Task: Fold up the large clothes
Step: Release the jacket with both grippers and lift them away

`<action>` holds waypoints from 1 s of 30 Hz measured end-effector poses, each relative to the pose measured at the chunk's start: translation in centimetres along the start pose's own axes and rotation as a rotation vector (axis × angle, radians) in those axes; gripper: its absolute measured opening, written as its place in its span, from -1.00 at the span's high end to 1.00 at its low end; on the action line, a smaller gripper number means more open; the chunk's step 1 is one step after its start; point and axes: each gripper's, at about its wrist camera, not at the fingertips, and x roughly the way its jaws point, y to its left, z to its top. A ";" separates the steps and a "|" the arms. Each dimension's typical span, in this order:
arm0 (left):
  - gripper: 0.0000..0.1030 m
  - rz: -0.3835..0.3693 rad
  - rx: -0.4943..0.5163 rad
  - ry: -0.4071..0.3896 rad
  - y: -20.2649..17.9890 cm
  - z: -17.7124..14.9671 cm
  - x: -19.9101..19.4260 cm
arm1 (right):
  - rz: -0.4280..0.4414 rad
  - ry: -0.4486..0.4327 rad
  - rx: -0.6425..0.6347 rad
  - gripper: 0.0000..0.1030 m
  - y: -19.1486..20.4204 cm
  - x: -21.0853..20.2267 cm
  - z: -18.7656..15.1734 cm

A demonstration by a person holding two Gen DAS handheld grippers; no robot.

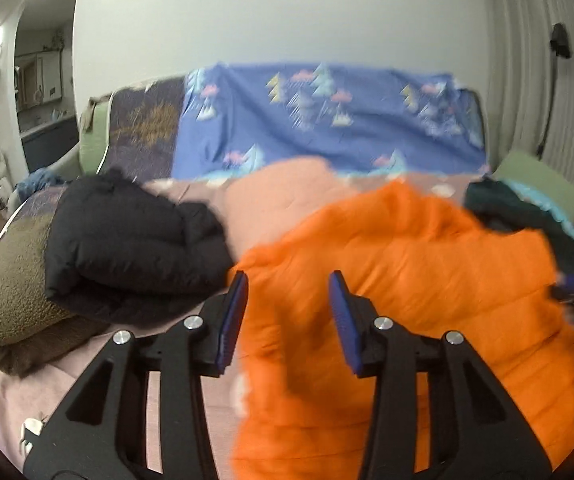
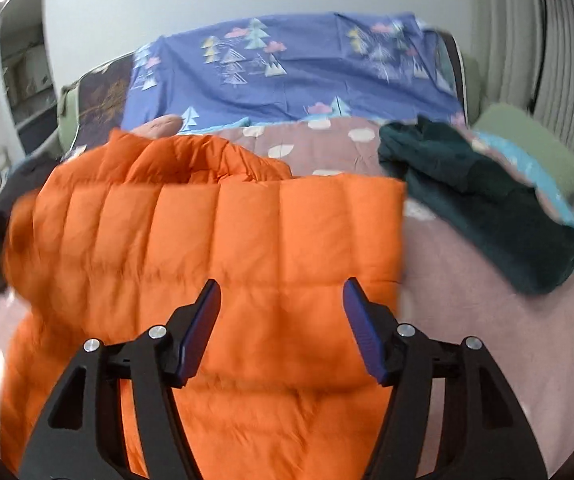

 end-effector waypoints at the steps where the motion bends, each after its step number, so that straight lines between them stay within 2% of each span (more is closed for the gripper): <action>1: 0.15 0.020 0.034 -0.025 -1.4 0.1 -0.4 | 0.003 0.028 0.012 -0.24 -0.2 0.9 0.0; 2: 0.14 0.058 0.073 -0.042 -2.7 0.1 -0.6 | 0.006 0.076 0.025 -0.24 0.0 2.5 -0.4; 3: 0.14 0.057 0.105 -0.046 -3.8 -0.1 -0.5 | -0.001 0.106 0.026 -0.24 0.5 3.5 -1.0; 5: 0.14 -0.041 0.126 -0.001 -5.6 -0.6 0.2 | -0.040 0.110 -0.006 -0.26 1.2 4.8 -1.7; 6: 0.13 -0.116 0.138 0.074 -6.7 -1.3 1.6 | -0.060 0.107 -0.030 -0.28 1.7 5.1 -2.0; 7: 0.10 -0.144 0.159 0.126 -7.5 -1.9 2.7 | -0.076 0.104 -0.046 -0.28 2.0 5.3 -2.2; 8: 0.10 -0.149 0.191 0.174 -8.2 -2.7 4.1 | -0.087 0.104 -0.057 -0.28 2.3 5.5 -2.2; 9: 0.10 -0.107 0.233 0.221 -8.9 -3.9 6.0 | -0.093 0.107 -0.064 -0.29 2.3 5.6 -2.3; 11: 0.09 -0.039 0.281 0.260 -8.9 -5.3 8.8 | -0.083 0.116 -0.072 -0.30 2.2 5.9 -2.4; 15: 0.09 -0.067 0.197 0.285 -7.3 -5.0 11.1 | -0.091 0.106 -0.109 -0.33 2.4 6.3 -3.0; 17: 0.09 -0.056 0.205 0.286 -7.5 -4.9 11.3 | -0.086 0.095 -0.105 -0.33 2.2 5.9 -2.9; 20: 0.07 -0.039 0.234 0.269 -7.5 -5.0 9.8 | -0.068 0.052 -0.101 -0.33 2.1 3.1 -3.0; 21: -0.01 -0.049 0.231 0.247 -7.3 -4.9 8.8 | -0.046 0.039 -0.107 -0.37 2.1 2.4 -3.2; 23: -0.12 -0.055 0.224 0.225 -7.1 -5.0 7.9 | -0.053 0.072 -0.137 -0.42 2.2 3.0 -3.7; 26: -0.14 -0.007 0.242 0.285 -7.0 -5.6 9.5 | -0.061 0.116 -0.150 -0.45 2.4 4.9 -4.2; 30: -0.13 -0.007 0.217 0.251 -6.6 -5.2 7.3 | -0.022 0.081 -0.146 -0.44 2.3 2.1 -3.9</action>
